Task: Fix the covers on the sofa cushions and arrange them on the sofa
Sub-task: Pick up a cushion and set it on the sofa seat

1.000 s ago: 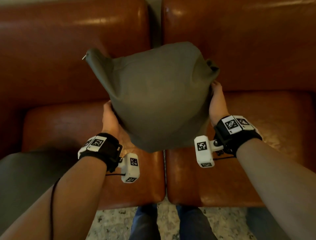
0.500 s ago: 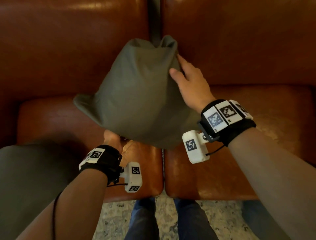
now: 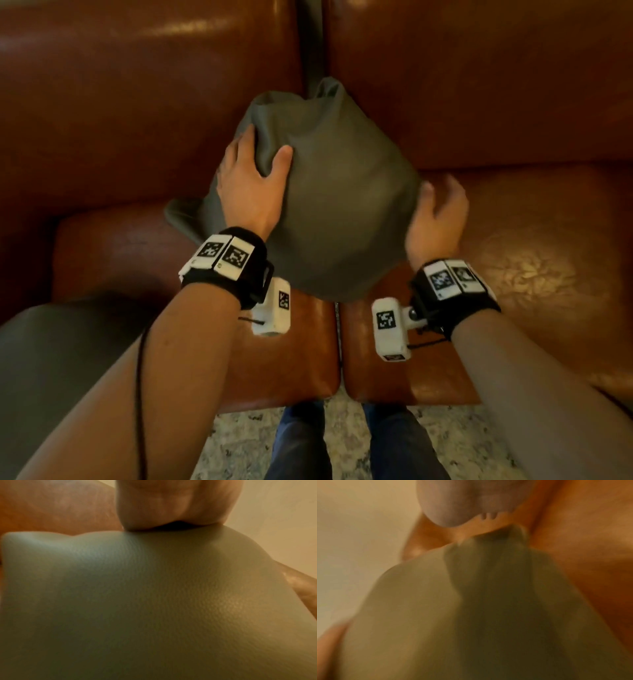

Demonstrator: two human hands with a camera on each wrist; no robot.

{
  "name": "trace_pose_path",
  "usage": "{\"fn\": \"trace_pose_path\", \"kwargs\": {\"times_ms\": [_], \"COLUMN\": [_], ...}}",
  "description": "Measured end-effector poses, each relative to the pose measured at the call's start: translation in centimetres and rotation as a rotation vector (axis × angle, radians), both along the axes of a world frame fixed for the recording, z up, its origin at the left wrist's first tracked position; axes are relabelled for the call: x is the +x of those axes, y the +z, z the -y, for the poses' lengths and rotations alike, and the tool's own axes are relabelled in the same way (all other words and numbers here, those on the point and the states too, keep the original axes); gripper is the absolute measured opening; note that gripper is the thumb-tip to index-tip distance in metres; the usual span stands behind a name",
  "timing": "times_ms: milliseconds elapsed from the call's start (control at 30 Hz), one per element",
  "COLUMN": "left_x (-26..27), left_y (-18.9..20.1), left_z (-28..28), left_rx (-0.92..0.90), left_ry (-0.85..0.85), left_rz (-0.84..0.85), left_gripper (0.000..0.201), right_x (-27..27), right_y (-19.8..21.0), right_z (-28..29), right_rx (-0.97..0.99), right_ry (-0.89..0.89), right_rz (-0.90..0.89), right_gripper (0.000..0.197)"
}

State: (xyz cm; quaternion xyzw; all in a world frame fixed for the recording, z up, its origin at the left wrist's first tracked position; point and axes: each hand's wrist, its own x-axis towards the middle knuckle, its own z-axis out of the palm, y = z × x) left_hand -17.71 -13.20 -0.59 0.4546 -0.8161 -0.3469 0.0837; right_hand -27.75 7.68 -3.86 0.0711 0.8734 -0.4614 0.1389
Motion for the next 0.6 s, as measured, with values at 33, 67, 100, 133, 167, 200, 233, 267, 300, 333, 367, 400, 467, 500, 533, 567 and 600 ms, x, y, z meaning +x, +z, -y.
{"fn": "trace_pose_path", "kwargs": {"times_ms": [33, 67, 100, 133, 167, 200, 233, 267, 300, 333, 367, 400, 467, 500, 533, 567, 600], "left_x": [0.6, 1.3, 2.0, 2.4, 2.7, 2.9, 3.0, 3.1, 3.2, 3.3, 3.5, 3.9, 4.8, 5.4, 5.9, 6.5, 7.0], "left_y": [-0.2, -0.4, -0.5, -0.7, -0.9, -0.8, -0.8, -0.6, -0.5, -0.3, -0.1, 0.0, -0.2, -0.3, -0.4, -0.6, -0.8], "left_z": [0.0, 0.1, 0.2, 0.4, 0.5, 0.6, 0.7, 0.8, 0.7, 0.6, 0.4, 0.1, -0.4, -0.7, -0.9, -1.1, -1.3], "left_rx": [0.011, 0.033, 0.064, 0.099, 0.129, 0.153, 0.173, 0.195, 0.215, 0.233, 0.254, 0.282, 0.351, 0.383, 0.415, 0.452, 0.485], "left_ry": [0.010, 0.028, 0.057, 0.088, 0.113, 0.131, 0.140, 0.146, 0.153, 0.162, 0.174, 0.191, 0.247, 0.284, 0.324, 0.364, 0.395], "left_rz": [-0.021, -0.034, -0.038, -0.038, -0.040, -0.049, -0.067, -0.088, -0.108, -0.132, -0.159, -0.187, -0.244, -0.271, -0.306, -0.352, -0.405], "left_gripper": [0.075, 0.074, 0.074, 0.074, 0.074, 0.075, 0.077, 0.078, 0.077, 0.074, 0.071, 0.068, 0.067, 0.066, 0.064, 0.060, 0.054], "right_x": [0.5, 1.2, 1.9, 2.5, 2.9, 3.1, 3.1, 3.2, 3.2, 3.2, 3.1, 3.0, 2.7, 2.5, 2.1, 1.7, 1.3], "right_y": [-1.0, -2.2, -3.2, -4.0, -4.5, -4.4, -4.1, -3.7, -3.4, -3.1, -2.6, -2.0, -0.8, -0.1, 0.7, 1.3, 1.8], "right_z": [-1.3, -2.3, -2.9, -3.0, -2.7, -2.2, -1.6, -1.2, -1.0, -1.1, -1.1, -1.3, -1.4, -1.4, -1.4, -1.3, -1.2], "right_rx": [-0.037, -0.078, -0.133, -0.214, -0.303, -0.359, -0.387, -0.401, -0.406, -0.403, -0.401, -0.392, -0.372, -0.361, -0.356, -0.346, -0.334], "right_ry": [-0.173, -0.254, -0.241, -0.194, -0.151, -0.119, -0.104, -0.111, -0.121, -0.124, -0.117, -0.116, -0.099, -0.075, -0.047, -0.014, 0.018], "right_rz": [0.204, 0.431, 0.611, 0.732, 0.788, 0.799, 0.795, 0.785, 0.785, 0.788, 0.786, 0.782, 0.756, 0.733, 0.703, 0.664, 0.620], "right_gripper": [0.065, 0.074, 0.082, 0.085, 0.081, 0.075, 0.070, 0.067, 0.066, 0.066, 0.065, 0.064, 0.061, 0.059, 0.055, 0.049, 0.045]}}
